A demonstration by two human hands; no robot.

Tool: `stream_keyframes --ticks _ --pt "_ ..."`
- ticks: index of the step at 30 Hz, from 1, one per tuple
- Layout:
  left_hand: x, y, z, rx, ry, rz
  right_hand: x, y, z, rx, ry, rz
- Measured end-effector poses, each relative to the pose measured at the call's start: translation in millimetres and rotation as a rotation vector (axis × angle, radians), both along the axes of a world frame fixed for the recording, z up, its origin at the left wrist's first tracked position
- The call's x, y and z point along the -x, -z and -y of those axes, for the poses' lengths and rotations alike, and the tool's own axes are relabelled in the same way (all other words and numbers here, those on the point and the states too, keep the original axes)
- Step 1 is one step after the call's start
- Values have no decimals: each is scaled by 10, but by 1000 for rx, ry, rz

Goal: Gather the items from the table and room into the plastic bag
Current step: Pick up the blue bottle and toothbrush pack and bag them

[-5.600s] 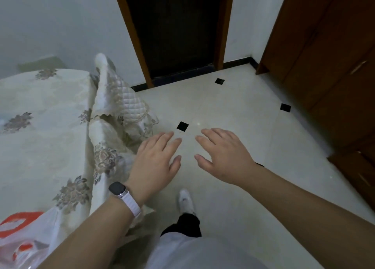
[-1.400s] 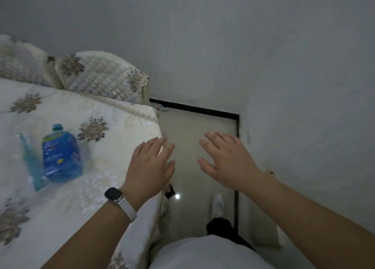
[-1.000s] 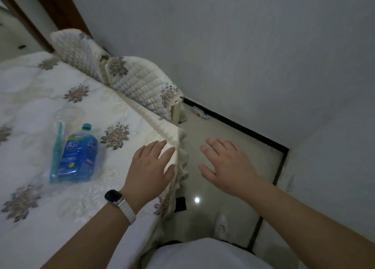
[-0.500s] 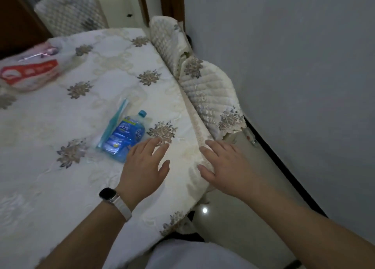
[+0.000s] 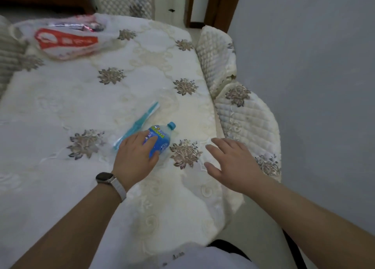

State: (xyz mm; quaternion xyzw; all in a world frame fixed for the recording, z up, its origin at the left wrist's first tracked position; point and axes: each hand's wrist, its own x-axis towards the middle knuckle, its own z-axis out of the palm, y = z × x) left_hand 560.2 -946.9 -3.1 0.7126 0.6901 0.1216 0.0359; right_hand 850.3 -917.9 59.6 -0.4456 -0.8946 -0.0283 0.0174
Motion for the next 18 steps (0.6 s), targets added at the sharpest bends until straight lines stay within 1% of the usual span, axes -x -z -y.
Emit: stream_keyframes --ticks 5,13,18 --pt "87 155 -141 110 -103 15 443 146 -586 51 -125 7" --pt "25 386 -376 247 -245 0 1232 596 -1608 171 -366 9" --pt "-133 467 -473 240 -340 4 1718 914 -2192 194 -519 -21"
